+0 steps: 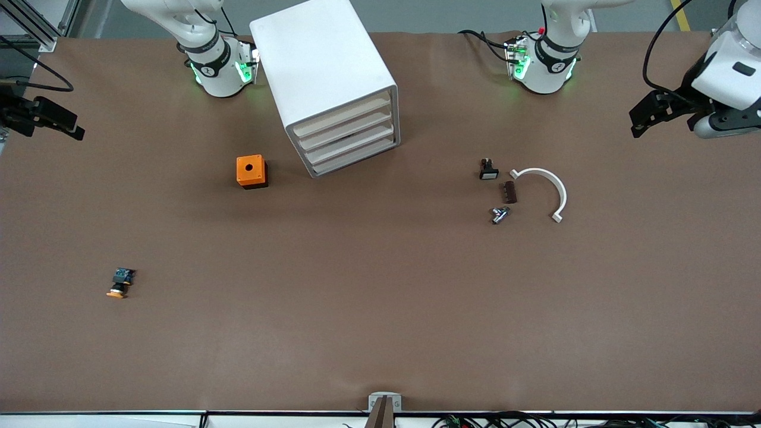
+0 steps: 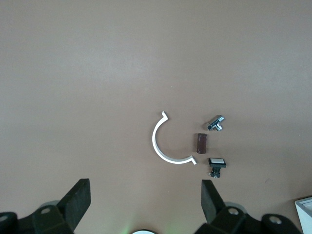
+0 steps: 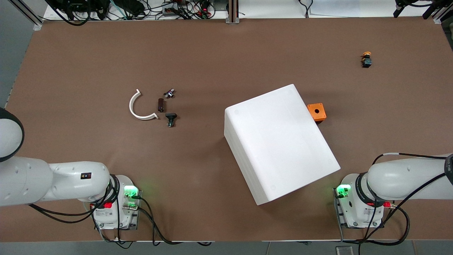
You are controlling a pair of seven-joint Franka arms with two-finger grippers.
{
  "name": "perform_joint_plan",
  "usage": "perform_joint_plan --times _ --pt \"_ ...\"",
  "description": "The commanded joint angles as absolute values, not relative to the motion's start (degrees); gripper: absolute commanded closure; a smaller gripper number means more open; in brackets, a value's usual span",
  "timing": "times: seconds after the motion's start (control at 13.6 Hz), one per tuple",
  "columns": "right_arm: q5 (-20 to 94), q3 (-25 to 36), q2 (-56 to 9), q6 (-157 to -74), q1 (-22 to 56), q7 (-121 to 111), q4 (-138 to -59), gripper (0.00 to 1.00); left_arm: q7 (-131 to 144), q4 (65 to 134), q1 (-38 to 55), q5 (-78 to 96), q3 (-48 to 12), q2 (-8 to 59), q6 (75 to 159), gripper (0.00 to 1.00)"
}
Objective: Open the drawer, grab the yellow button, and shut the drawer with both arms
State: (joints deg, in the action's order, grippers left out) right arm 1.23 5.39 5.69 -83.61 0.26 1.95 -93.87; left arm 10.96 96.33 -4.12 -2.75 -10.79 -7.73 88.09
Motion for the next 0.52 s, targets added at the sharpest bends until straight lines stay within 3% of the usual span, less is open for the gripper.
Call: perform_joint_plan --times 0.0,0.44 --pt "2.5 6.0 7.9 -84.1 0.5 3.9 -95.5 0.00 9.8 95.8 -4.9 -1.7 -10.9 -7.8 88.6 0.00" --pt "2.5 5.6 8.6 -85.5 1.4 2.9 -95.4 0.00 7.4 92.5 -5.2 -2.2 -10.9 -5.4 87.3 0.00"
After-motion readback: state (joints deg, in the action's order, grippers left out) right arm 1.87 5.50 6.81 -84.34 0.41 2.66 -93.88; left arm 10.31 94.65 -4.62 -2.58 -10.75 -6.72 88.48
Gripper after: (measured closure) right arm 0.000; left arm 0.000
